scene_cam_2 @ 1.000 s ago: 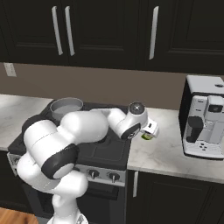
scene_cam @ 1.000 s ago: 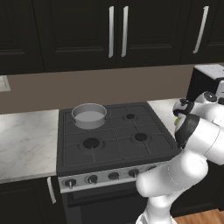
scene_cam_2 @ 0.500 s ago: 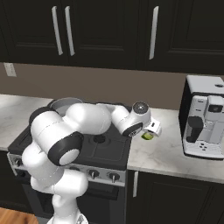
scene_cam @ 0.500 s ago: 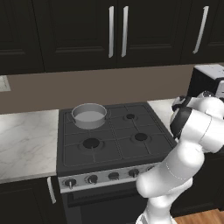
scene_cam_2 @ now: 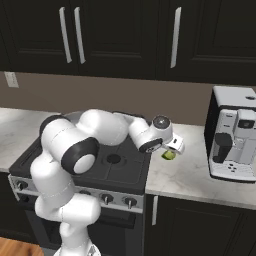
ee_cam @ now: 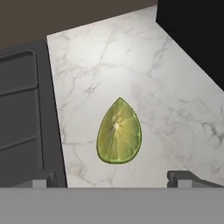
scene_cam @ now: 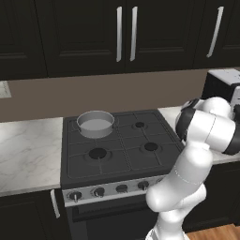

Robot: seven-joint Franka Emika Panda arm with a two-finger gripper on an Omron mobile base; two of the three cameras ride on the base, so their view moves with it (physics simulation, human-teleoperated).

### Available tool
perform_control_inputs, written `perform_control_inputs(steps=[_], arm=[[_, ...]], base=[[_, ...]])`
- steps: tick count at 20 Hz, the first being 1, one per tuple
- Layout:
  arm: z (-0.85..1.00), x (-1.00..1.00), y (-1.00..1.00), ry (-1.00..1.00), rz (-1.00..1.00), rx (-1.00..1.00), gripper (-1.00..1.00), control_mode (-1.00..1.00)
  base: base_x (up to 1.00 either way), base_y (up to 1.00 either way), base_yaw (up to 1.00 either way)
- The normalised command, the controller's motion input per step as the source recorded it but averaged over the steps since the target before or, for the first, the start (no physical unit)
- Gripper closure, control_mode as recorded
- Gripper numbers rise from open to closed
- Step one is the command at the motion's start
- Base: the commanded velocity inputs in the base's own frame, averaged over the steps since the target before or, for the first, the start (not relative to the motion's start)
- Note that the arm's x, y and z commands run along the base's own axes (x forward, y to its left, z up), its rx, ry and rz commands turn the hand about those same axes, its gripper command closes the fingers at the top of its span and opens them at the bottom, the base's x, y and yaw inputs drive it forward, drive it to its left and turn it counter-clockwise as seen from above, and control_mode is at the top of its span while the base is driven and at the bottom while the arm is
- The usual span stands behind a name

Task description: Turn on the burner for the pot on the stove. Wait thirty seconds for the pot to heat up. Then add the lemon wedge to the pot.

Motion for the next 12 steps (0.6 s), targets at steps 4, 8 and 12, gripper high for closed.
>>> perform_control_inputs(steps=[4,8,12], arm=[[-0.08,0.08,-0.02,0.00,0.00,0.00,-1.00,-1.00],[0.00,0.00,0.00,0.00,0.00,0.00,-1.00,-1.00],[-0.03,0.00,0.00,0.00,0.00,0.00,-1.00,-1.00]], base=[[0.00,0.00,0.00],[0.00,0.00,0.00],[0.00,0.00,0.00]])
